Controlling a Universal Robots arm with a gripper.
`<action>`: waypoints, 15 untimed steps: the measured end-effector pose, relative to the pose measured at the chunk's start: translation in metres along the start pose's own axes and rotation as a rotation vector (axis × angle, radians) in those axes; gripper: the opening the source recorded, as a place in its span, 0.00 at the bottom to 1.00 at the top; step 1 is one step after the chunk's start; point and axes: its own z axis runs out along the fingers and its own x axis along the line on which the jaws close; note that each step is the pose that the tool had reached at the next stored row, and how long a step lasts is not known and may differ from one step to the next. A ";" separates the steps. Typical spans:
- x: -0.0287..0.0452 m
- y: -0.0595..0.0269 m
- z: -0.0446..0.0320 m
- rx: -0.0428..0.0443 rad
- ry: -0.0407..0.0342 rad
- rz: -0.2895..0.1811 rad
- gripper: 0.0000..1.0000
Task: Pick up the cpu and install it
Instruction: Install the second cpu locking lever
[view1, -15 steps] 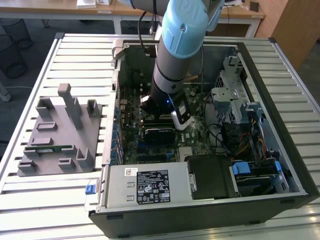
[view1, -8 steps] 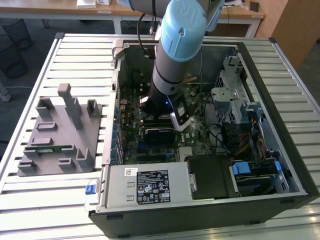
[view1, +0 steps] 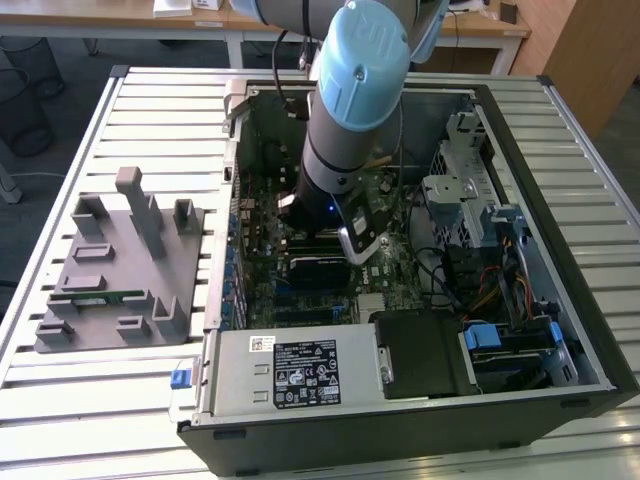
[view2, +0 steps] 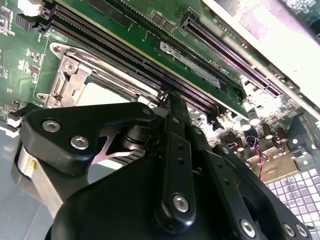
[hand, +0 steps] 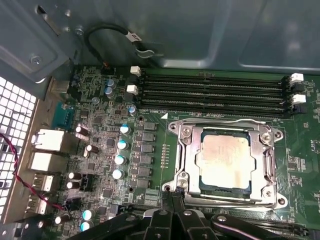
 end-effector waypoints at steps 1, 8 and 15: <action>0.0000 -0.0001 0.0003 -0.0020 -0.0002 0.000 0.11; 0.0002 -0.0007 0.0020 -0.0128 -0.0006 -0.002 0.11; 0.0011 -0.0009 0.0033 -0.0214 -0.0012 -0.003 0.11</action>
